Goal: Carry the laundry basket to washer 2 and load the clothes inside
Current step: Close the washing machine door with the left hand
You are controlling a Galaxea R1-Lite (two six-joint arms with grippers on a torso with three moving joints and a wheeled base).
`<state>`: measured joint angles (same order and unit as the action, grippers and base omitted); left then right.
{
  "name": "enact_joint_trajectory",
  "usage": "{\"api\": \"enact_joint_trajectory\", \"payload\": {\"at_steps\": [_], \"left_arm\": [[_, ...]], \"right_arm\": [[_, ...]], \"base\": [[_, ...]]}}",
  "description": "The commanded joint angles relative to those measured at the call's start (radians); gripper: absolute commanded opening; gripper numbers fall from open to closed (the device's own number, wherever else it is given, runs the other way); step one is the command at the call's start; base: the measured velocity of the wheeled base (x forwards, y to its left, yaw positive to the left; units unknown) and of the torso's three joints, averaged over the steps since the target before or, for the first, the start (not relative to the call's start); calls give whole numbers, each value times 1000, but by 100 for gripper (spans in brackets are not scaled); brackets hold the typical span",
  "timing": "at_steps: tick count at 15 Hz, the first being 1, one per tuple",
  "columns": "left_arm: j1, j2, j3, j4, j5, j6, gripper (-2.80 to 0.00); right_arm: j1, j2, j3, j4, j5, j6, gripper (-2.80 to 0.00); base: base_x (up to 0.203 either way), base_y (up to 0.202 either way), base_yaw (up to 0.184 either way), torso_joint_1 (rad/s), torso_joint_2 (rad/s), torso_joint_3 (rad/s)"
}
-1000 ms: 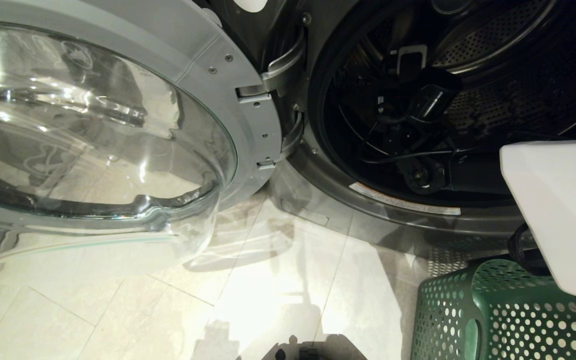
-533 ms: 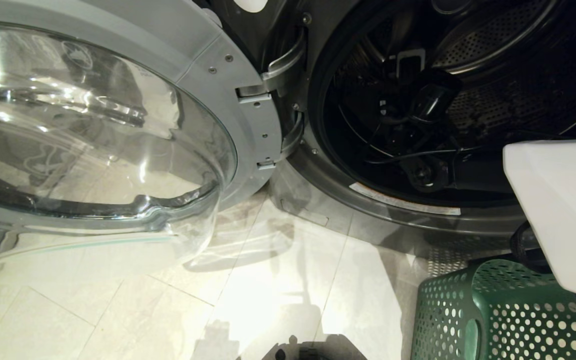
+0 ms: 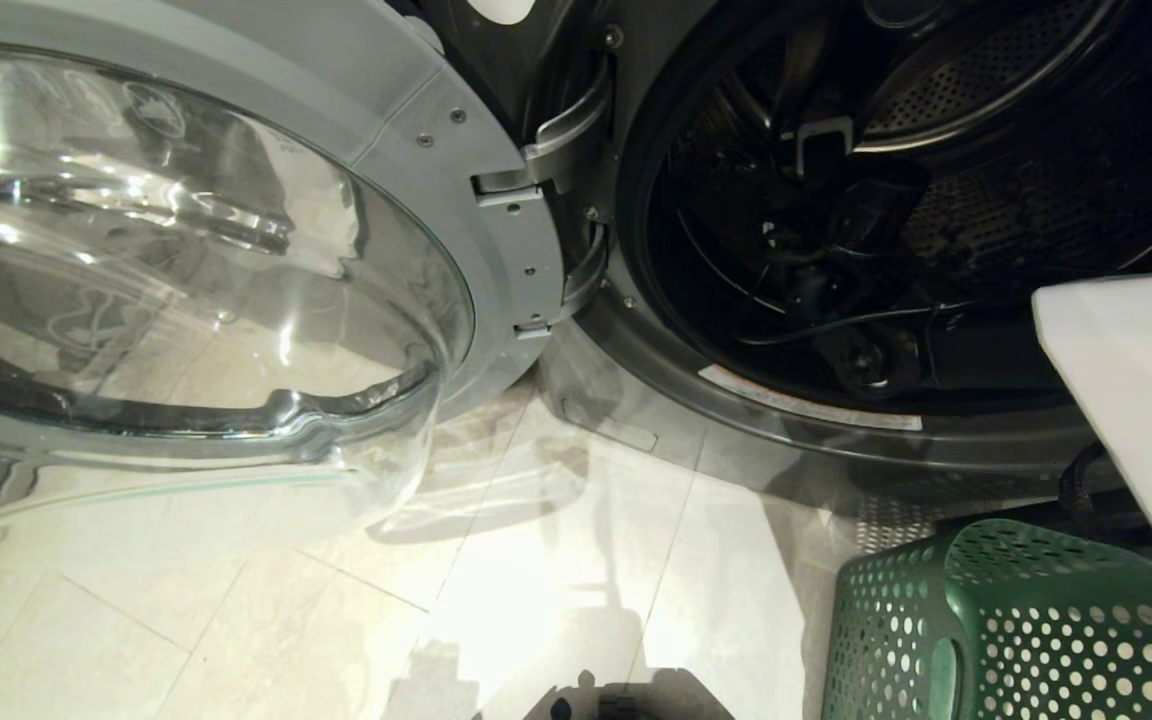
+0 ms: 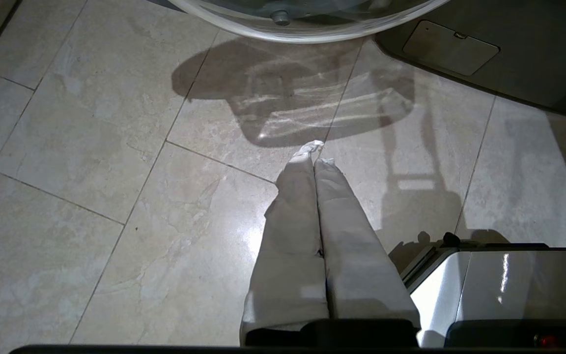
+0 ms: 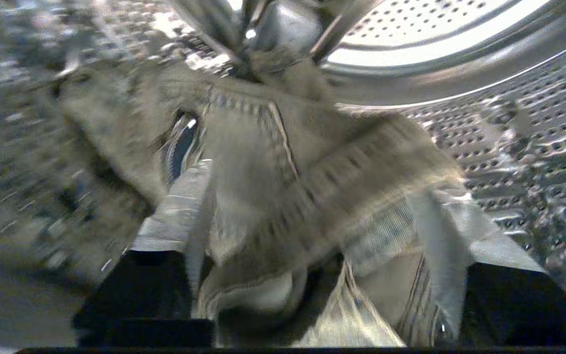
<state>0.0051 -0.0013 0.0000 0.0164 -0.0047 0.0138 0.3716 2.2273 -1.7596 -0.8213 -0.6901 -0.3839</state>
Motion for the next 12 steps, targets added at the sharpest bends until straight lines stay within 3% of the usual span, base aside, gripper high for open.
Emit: {"api": "enact_joint_trajectory", "payload": {"at_steps": [1,7,12], "left_arm": [[1,0,2,-1,0,0,-280],[1,0,2,0,0,0,-280],[1,0,2,0,0,0,-280]], "right_arm": [[7,-121,116,15,16,35,0],[21,-292,342,28,27,82,0],[67,-458,644,30,29,84,0]], "base": [[0,0,0,0,0,0],[0,0,0,0,0,0],[0,0,0,0,0,0]]}}
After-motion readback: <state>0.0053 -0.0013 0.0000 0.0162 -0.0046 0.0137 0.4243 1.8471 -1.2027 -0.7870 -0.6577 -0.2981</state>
